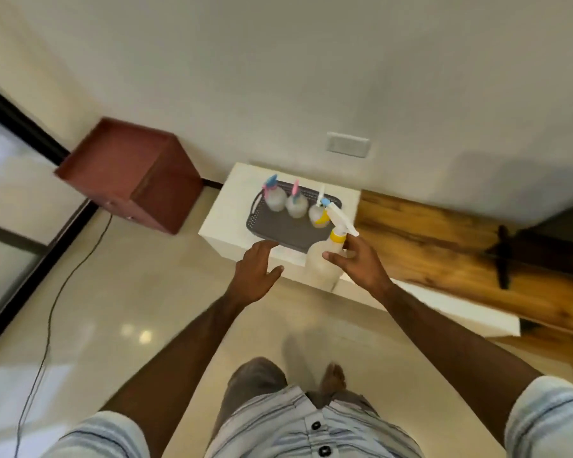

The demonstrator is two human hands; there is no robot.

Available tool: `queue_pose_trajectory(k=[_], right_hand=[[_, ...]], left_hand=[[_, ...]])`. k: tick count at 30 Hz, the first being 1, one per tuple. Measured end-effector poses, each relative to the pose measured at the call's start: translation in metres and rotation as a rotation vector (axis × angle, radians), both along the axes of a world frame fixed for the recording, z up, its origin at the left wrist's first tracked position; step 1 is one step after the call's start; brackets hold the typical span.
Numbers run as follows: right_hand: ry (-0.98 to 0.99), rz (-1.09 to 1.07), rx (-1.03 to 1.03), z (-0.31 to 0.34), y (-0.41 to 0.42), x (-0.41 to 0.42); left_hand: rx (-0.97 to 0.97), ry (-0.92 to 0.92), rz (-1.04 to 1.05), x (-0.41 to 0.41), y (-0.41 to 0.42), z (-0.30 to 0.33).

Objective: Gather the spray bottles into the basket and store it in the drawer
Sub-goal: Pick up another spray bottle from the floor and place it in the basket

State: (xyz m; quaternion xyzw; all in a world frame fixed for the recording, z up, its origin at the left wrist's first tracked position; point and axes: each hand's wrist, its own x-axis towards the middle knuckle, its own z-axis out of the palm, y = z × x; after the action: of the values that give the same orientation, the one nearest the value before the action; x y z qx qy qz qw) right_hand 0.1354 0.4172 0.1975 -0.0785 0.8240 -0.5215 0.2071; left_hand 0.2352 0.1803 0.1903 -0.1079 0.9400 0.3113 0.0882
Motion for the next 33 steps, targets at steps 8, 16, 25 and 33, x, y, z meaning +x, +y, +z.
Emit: queue_pose_trajectory(k=[8,16,25,33], right_hand=[[-0.039,0.047,0.060,-0.041,-0.121,-0.076],[-0.057,-0.182,0.167,-0.109,-0.232,-0.113],[0.098,-0.289,0.382,-0.219,-0.294,-0.144],[0.166,-0.319,0.479,-0.289,-0.314,-0.155]], left_hand=[[0.035,-0.054,0.051,-0.073,-0.102,-0.034],[0.160,-0.158,-0.037,-0.162,-0.217,-0.093],[0.253,-0.328,-0.176,-0.235,-0.268,-0.220],[0.349,-0.380,-0.066,-0.262,-0.252,-0.286]])
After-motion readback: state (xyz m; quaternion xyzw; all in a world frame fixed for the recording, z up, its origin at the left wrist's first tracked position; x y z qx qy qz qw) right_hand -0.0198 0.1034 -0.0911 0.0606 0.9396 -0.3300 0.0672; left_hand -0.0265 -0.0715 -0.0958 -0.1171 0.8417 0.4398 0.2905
